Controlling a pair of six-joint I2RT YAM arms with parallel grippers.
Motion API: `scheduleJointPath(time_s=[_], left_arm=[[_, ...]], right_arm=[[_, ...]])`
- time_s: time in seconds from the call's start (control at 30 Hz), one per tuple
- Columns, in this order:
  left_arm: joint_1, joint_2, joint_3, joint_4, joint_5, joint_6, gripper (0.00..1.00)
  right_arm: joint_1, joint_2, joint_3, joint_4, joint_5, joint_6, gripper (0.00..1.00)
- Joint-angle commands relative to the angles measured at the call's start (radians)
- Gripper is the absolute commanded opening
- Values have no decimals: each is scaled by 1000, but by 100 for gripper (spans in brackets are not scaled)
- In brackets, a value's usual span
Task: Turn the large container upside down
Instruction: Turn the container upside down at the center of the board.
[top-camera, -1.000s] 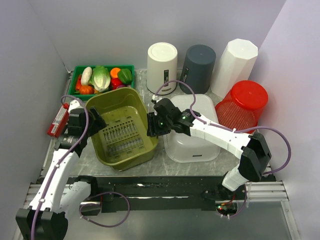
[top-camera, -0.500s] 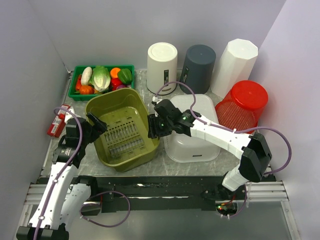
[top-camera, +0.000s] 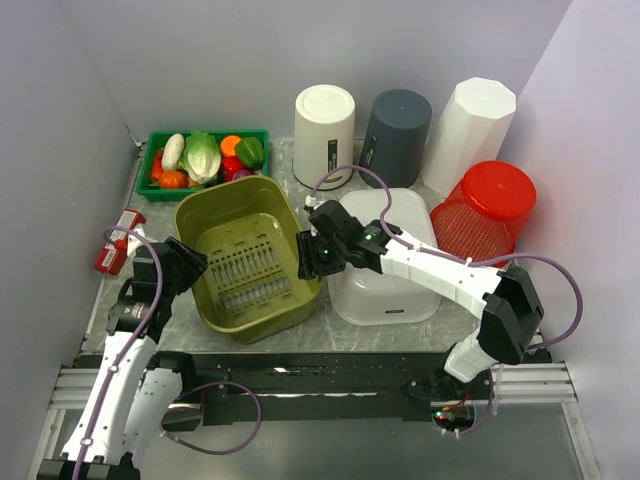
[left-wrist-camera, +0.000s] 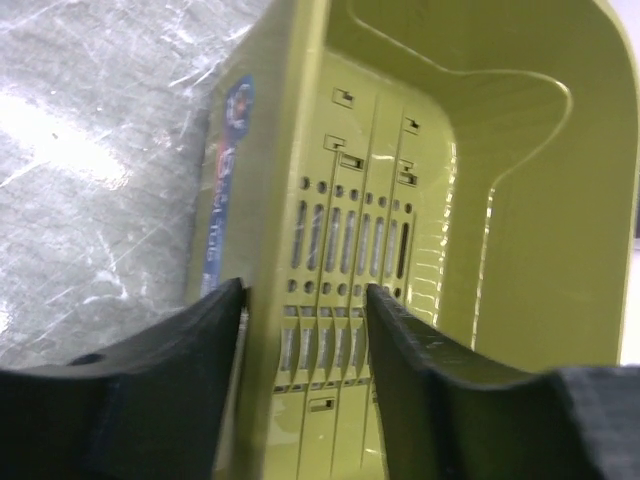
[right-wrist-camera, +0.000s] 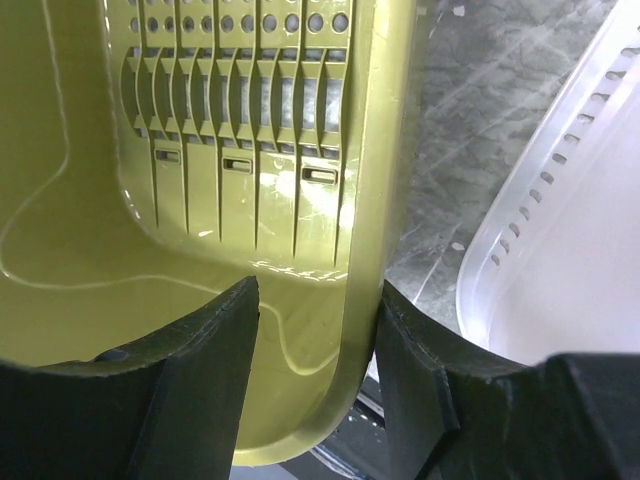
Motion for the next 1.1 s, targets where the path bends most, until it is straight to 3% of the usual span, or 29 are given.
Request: scheduleJointPath(time_s=[0.0,0.13,0.17,0.37,0.53,0.87,1.07], left_arm=[[1,-8,-19,33,44,-43,53],[0,-31,-28,23,15,-52,55],[1,-36,-33,22,7,-56,62],[1,-21,-24,20,-2,-44,66],[1,-36,-25,16,7,-50,59],[1,-64,-27,14,33,-52,35],[1,-77,-30,16,33,-52,27]], right_arm=[[1,-25,31,1,0,-12,56],[2,13,109,-49,12,-56,56],[2,24,140,-76,47,-83,57],[8,40,253,-159,253,-102,68],[10,61,301,-139,262,-163,69],[19,187,378,-171,318,-268,53],[24,233,381,-188,371,-286,46]])
